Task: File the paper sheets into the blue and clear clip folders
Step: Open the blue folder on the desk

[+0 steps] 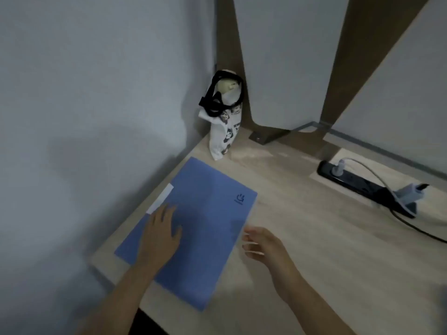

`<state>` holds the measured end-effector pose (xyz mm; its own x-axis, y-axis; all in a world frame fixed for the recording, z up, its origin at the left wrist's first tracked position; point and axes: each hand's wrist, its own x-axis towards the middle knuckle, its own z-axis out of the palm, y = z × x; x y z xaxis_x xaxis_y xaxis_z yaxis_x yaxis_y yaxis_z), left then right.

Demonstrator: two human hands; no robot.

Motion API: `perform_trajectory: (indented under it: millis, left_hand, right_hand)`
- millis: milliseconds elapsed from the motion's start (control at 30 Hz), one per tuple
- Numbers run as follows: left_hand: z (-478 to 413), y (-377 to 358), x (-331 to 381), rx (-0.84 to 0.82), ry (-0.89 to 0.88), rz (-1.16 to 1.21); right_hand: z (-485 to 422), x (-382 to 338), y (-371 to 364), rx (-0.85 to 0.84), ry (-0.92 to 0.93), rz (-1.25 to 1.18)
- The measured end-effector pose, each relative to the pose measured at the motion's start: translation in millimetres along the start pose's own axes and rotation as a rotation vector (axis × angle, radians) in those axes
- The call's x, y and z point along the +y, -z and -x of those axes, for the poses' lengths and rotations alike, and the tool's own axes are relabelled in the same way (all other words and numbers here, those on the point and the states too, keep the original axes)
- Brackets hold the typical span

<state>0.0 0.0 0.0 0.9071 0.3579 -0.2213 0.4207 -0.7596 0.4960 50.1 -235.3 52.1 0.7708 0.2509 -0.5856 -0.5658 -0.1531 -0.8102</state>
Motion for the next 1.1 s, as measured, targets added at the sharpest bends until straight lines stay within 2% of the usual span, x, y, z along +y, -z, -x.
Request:
perform_trajectory:
  millis: [133, 233, 333, 467, 600, 667, 833, 1100]
  left_hand:
    - [-3.9, -2.5, -30.4, -0.011, 0.176, -0.039]
    - [-6.5, -9.2, -35.9, 0.022, 0.190, -0.040]
    - [-6.4, -13.4, -32.5, 0.071, 0.178, -0.058]
    - [2.4, -23.1, -23.9, 0.089, 0.183, -0.041]
    - [8.9, -27.3, -11.4, 0.154, 0.258, 0.044]
    - [8.4, -28.0, -6.9, 0.174, 0.318, 0.120]
    - [3.6, -27.7, 11.0, 0.033, 0.413, 0.542]
    - [13.9, -64.0, 81.1, -0.208, 0.287, 0.630]
  right_hand:
    - [-18.8, 29.0, -20.9, 0.018, -0.138, 0.081]
    - [-27.4, 45.5, -31.9, -0.005, -0.178, 0.094]
    - [-27.4, 46.8, -42.3, -0.057, -0.131, 0.059]
    - [-29.5, 51.9, -44.5, -0.001, -0.076, 0.003]
    - [-30.6, 57.7, -30.1, 0.009, -0.111, -0.105]
    - [-29.4, 58.3, -22.3, 0.068, -0.115, -0.102]
    - [-20.6, 61.3, 10.9, 0.218, -0.136, -0.142]
    - [13.1, 80.6, 85.5, 0.436, -0.043, -0.204]
